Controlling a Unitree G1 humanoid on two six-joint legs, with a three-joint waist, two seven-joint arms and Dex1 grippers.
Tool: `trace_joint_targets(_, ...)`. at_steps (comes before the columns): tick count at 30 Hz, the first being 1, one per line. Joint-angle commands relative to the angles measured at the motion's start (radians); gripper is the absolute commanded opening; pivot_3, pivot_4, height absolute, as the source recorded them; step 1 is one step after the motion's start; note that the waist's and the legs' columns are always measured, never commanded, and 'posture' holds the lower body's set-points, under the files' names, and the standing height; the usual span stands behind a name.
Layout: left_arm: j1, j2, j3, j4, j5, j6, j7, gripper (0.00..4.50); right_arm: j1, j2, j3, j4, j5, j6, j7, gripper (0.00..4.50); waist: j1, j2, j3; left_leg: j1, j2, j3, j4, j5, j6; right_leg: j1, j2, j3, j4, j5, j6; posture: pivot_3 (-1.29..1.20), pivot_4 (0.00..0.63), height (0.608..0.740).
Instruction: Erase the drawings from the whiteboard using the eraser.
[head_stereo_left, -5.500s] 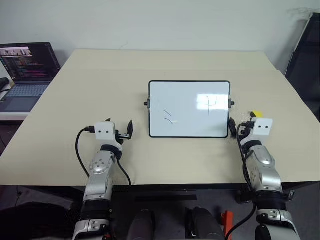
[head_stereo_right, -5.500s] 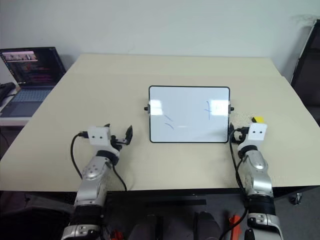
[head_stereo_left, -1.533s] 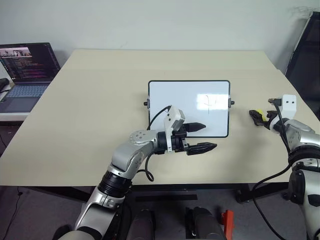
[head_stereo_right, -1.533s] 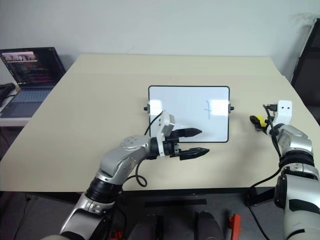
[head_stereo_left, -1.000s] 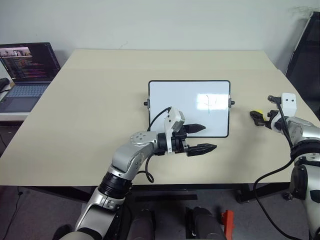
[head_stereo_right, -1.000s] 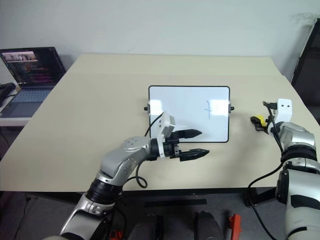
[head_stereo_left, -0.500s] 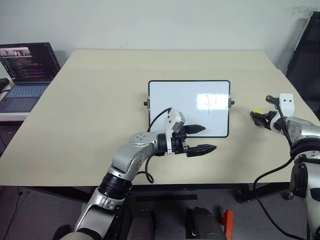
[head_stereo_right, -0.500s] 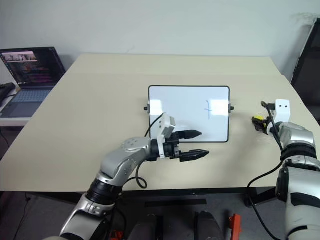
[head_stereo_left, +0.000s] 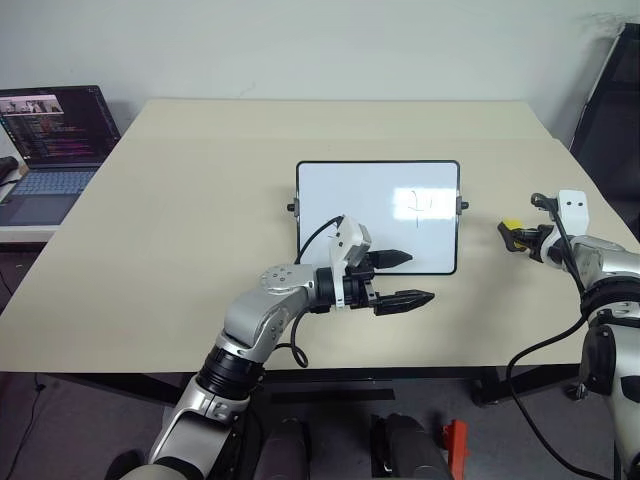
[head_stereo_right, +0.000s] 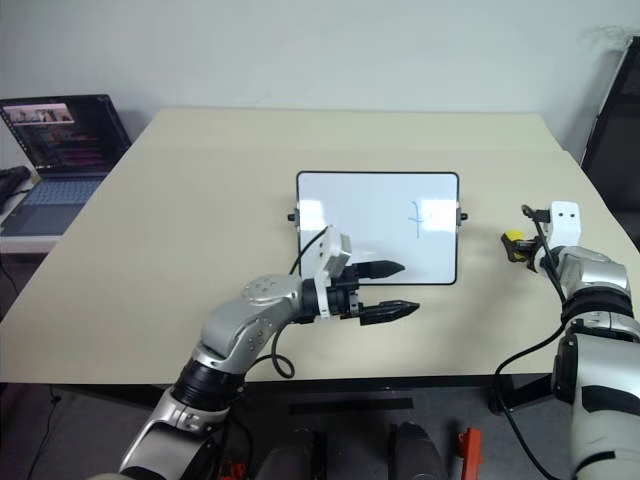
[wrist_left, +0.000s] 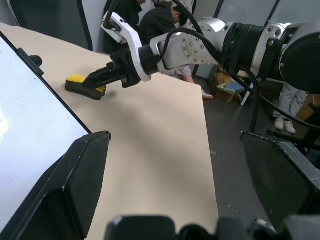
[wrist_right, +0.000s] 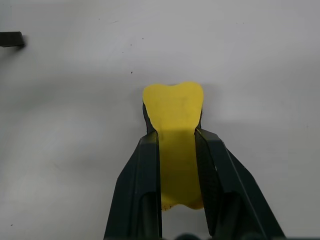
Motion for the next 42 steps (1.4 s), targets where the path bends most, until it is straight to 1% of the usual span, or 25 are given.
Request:
trace_joint_targets(1, 0.001, -0.01, -0.011, -0.049, -0.004, -0.002, -0.008, 4.5, -0.004, -0.011, 0.005, -0.014, -0.006, 0.007, 0.01, 0.89, 0.0, 0.0, 0.0, 0.0, 0.0, 0.0, 0.0, 0.0, 0.0, 0.0, 0.0, 0.0, 0.0, 0.0, 0.0, 0.0, 0.15, 0.74)
trace_joint_targets(3, 0.002, -0.011, -0.011, -0.051, -0.004, -0.001, -0.007, 4.5, -0.004, -0.009, 0.007, -0.015, -0.007, 0.008, 0.012, 0.89, 0.0, 0.0, 0.0, 0.0, 0.0, 0.0, 0.0, 0.0, 0.0, 0.0, 0.0, 0.0, 0.0, 0.0, 0.0, 0.0, 0.15, 0.74)
trace_joint_targets(5, 0.004, -0.011, -0.01, -0.053, -0.004, 0.0, -0.006, 4.5, -0.004, -0.009, 0.009, -0.016, -0.008, 0.008, 0.015, 0.64, 0.0, 0.0, 0.0, 0.0, 0.0, 0.0, 0.0, 0.0, 0.0, 0.0, 0.0, 0.0, 0.0, 0.0, 0.0, 0.0, 0.15, 0.74)
trace_joint_targets(10, 0.007, -0.012, -0.008, -0.055, -0.003, 0.0, -0.003, 4.5, -0.001, -0.008, 0.012, -0.022, -0.007, 0.012, 0.022, 0.22, 0.0, 0.0, 0.0, 0.0, 0.0, 0.0, 0.0, 0.0, 0.0, 0.0, 0.0, 0.0, 0.0, 0.0, 0.0, 0.0, 0.15, 0.74)
trace_joint_targets(11, 0.007, -0.012, -0.008, -0.055, -0.003, 0.0, -0.002, 4.5, 0.001, -0.007, 0.013, -0.023, -0.008, 0.013, 0.022, 0.02, -0.001, 0.0, 0.0, 0.001, 0.0, 0.0, 0.0, 0.0, 0.0, 0.001, 0.0, 0.0, 0.0, 0.0, 0.0, 0.0, 0.15, 0.74)
trace_joint_targets(18, 0.007, -0.013, -0.008, -0.053, -0.001, 0.0, -0.004, 4.5, 0.009, -0.01, 0.014, -0.034, -0.008, 0.019, 0.026, 0.02, -0.001, 0.0, 0.0, 0.001, 0.0, 0.0, 0.0, 0.0, 0.0, 0.001, 0.0, 0.0, 0.0, 0.0, 0.0, 0.0, 0.15, 0.74)
trace_joint_targets(24, 0.009, -0.013, -0.009, -0.052, 0.001, -0.002, -0.005, 4.5, 0.005, -0.043, 0.007, -0.069, -0.005, 0.025, 0.036, 0.02, 0.0, 0.0, 0.0, 0.001, 0.0, 0.0, 0.0, 0.0, 0.0, 0.001, 0.0, 0.0, 0.0, 0.0, 0.0, 0.0, 0.15, 0.74)
trace_joint_targets(26, 0.011, -0.012, -0.009, -0.052, 0.002, -0.002, -0.005, 4.5, 0.01, -0.053, 0.004, -0.096, 0.004, 0.037, 0.051, 0.41, 0.001, 0.0, 0.0, 0.0, 0.0, 0.0, 0.0, 0.0, 0.0, 0.001, 0.0, 0.0, 0.0, 0.0, 0.0, 0.0, 0.15, 0.74)
trace_joint_targets(35, 0.012, -0.015, -0.013, -0.049, 0.002, -0.001, -0.009, 4.5, 0.018, -0.068, -0.031, -0.181, 0.042, 0.104, 0.061, 0.43, 0.0, 0.0, 0.0, 0.0, 0.0, 0.0, 0.0, 0.0, 0.0, 0.0, 0.0, 0.0, 0.0, 0.0, 0.0, 0.0, 0.15, 0.74)
trace_joint_targets(42, 0.01, -0.012, -0.014, -0.046, 0.002, -0.004, -0.011, 4.5, 0.031, -0.047, -0.004, -0.205, 0.025, 0.105, 0.051, 0.43, 0.001, 0.0, 0.0, 0.0, 0.0, 0.0, 0.0, 0.0, 0.0, 0.0, 0.0, 0.0, 0.0, 0.0, 0.0, 0.0, 0.15, 0.74)
